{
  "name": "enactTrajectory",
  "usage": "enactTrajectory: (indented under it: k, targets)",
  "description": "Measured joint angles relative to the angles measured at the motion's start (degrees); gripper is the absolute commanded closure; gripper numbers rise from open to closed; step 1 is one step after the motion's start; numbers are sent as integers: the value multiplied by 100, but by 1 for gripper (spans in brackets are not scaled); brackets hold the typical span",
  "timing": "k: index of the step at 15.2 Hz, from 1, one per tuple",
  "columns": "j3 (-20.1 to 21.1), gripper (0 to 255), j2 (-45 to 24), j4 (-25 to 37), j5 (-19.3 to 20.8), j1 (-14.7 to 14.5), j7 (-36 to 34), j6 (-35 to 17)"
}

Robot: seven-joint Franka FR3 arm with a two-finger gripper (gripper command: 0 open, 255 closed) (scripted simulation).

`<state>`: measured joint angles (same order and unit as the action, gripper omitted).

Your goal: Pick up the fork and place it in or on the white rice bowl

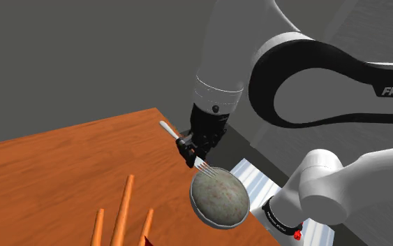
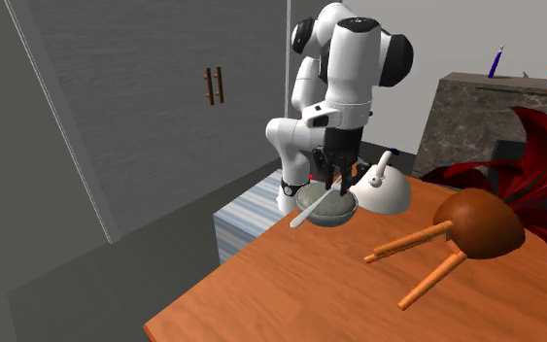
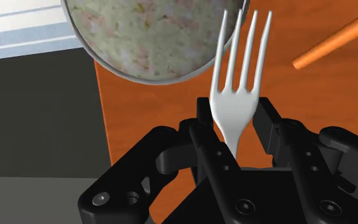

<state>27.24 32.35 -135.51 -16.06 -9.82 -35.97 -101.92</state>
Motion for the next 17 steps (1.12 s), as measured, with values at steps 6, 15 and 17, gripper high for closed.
enactTrajectory:
  k: [6, 15, 17]
  targets:
    - [-342, 255, 1517, -969, -275, -462, 117, 586]
    - [-337, 255, 2265, -1805, -491, -756, 124, 529]
    - [-268, 255, 2250, -1952, -556, -781, 123, 366]
